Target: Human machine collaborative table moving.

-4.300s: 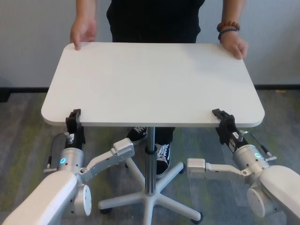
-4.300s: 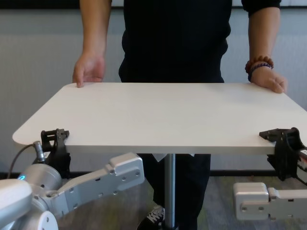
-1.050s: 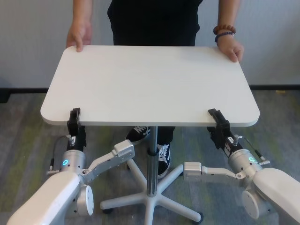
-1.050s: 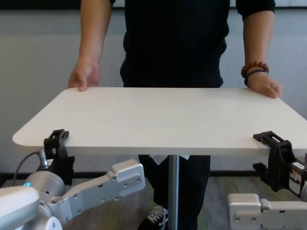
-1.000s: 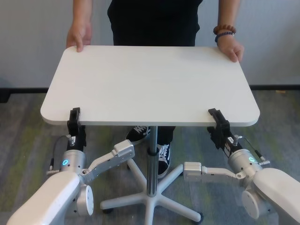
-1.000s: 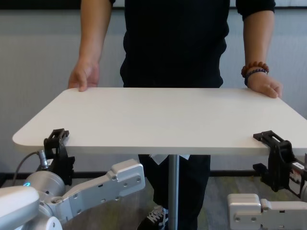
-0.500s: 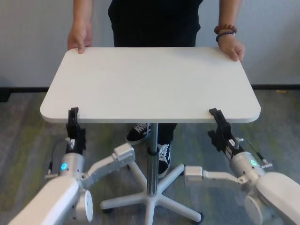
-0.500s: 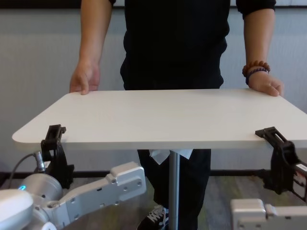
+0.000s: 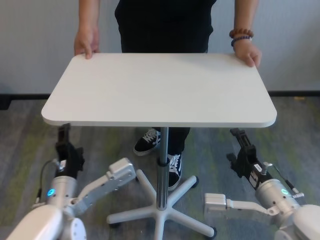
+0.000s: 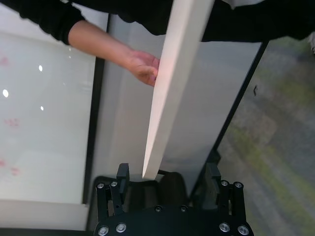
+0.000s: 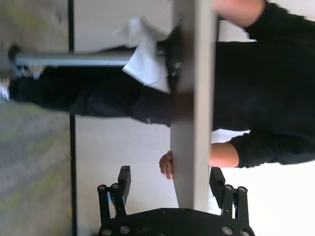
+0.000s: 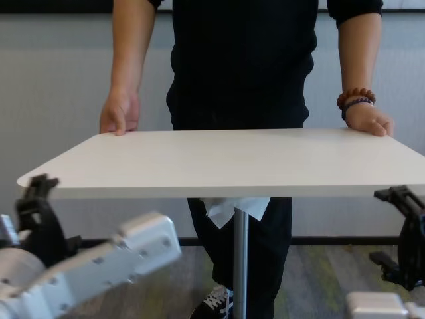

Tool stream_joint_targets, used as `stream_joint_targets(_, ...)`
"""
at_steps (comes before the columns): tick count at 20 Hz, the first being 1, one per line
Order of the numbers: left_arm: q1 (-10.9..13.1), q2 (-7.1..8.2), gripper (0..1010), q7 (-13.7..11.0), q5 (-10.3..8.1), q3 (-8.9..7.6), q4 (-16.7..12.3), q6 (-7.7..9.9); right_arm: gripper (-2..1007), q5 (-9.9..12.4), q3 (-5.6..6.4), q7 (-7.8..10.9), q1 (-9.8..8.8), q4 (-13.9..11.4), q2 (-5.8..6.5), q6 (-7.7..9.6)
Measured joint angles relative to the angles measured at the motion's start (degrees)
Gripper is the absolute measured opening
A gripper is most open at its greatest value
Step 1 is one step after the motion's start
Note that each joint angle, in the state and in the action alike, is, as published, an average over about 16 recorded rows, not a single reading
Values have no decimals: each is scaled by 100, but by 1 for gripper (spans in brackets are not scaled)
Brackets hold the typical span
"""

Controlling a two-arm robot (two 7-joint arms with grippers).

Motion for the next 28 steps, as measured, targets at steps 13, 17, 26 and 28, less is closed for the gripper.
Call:
stream_joint_targets(13, 1154, -204, 1002, -1471, -2163, -1090, -1969, -342, 1001, 2941, 992, 877, -1031, -1498, -267, -1302)
stream_joint_targets(17, 1442, -306, 1002, -1711, -2631, -1250, -2372, -322, 1001, 3770, 1188, 1177, -1265, -1765, -472, -1541)
stream_joint_targets(26, 2016, -298, 1002, -1823, -2940, -1347, -3043, -248, 1001, 4537, 1415, 1516, -1747, -2289, -693, -1568)
stream_joint_targets(28, 2089, -277, 1002, -1803, -2935, -1360, -3109, -259, 1001, 4541, 1437, 1530, -1815, -2363, -709, -1533)
